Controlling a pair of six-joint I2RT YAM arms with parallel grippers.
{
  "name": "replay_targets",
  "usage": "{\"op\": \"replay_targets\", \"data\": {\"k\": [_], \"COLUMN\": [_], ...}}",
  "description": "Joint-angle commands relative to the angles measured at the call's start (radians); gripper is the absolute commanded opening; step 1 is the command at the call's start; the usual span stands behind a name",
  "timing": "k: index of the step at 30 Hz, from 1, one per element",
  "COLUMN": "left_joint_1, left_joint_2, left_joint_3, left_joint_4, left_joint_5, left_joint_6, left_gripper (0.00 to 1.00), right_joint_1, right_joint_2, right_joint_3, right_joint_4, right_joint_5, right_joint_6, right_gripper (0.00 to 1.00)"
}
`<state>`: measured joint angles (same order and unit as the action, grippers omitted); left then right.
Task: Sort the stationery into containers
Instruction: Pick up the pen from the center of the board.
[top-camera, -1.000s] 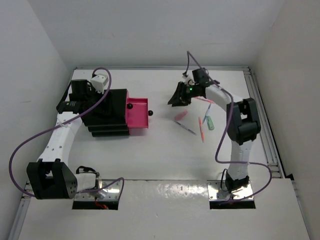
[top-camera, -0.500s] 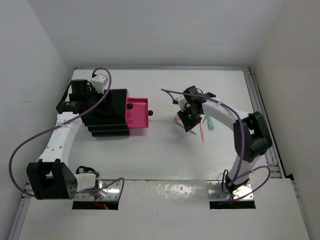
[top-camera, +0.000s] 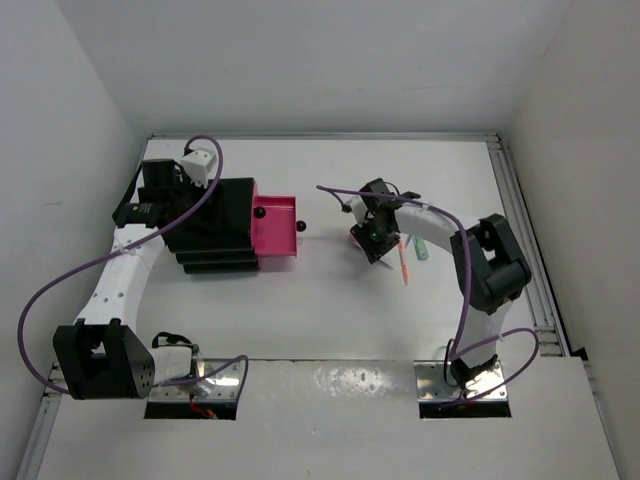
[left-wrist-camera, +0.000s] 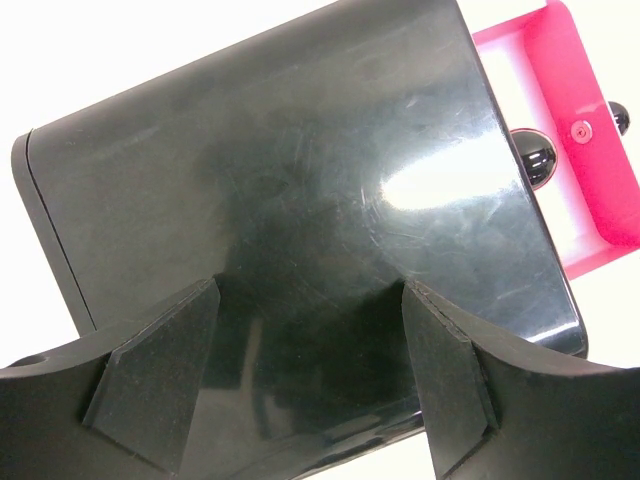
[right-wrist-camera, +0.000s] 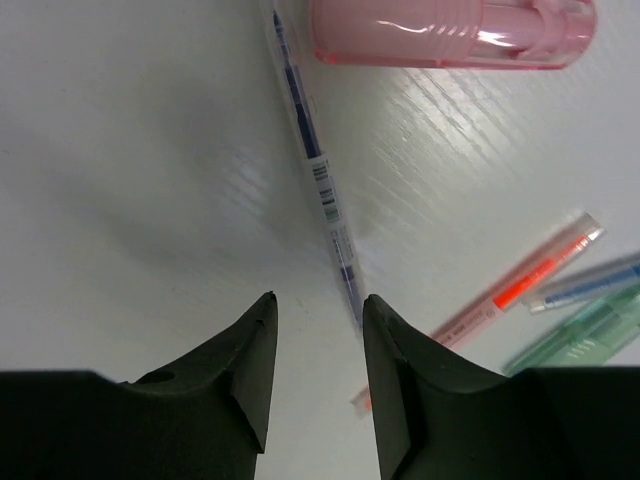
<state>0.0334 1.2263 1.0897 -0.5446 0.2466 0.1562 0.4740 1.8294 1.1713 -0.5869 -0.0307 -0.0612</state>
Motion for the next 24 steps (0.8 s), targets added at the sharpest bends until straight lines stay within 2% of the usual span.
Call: {"op": "replay_targets", "data": {"k": [1, 10, 14, 15, 18, 20, 24], "left_joint_1": [-0.004, -0.004, -0.004, -0.004, -0.004, -0.003, -0.004], "left_joint_2": [-0.027, -0.025, -0.025, -0.025, -0.025, -0.024, -0.025], "left_joint_3": [0.003, -0.001, -0.002, -0.004, -0.004, -0.004, -0.004], "left_joint_4": [-0.003, -0.006, 0.0, 0.002, 0.005, 0.006, 0.005], "left_joint_5": [-0.009, -0.018, -0.017, -0.015, -0.015, -0.015, -0.015], "left_joint_6": [0.002, 0.003, 0.006, 0.006, 0.008, 0.009, 0.014], "left_gripper": [0.8, 0.8, 0.8, 0.8, 0.8, 0.8, 0.8], "right_joint_1": [0.011, 0.02, 0.023, 0.026, 0.025, 0.022, -0.012], "right_joint_2": [0.045, 0.116, 0.116, 0.114, 0.09, 0.064, -0.007], "right_joint_3": [0.039, 0.054, 0.051, 0.051, 0.082, 0.119, 0.311], "right_joint_4": [0.047, 0.078, 0.062, 0.056, 0.019, -0.026, -0.102], "right_joint_5": [-0.005, 0.018, 0.02, 0.02, 0.009, -0.021, -0.262], "right_joint_6": [-0.014, -0.029, -0.038, -0.04, -0.043, -0.011, 0.133], "right_gripper": [0.38, 0.33, 0.18, 0.09, 0.0, 0.0, 0.0]}}
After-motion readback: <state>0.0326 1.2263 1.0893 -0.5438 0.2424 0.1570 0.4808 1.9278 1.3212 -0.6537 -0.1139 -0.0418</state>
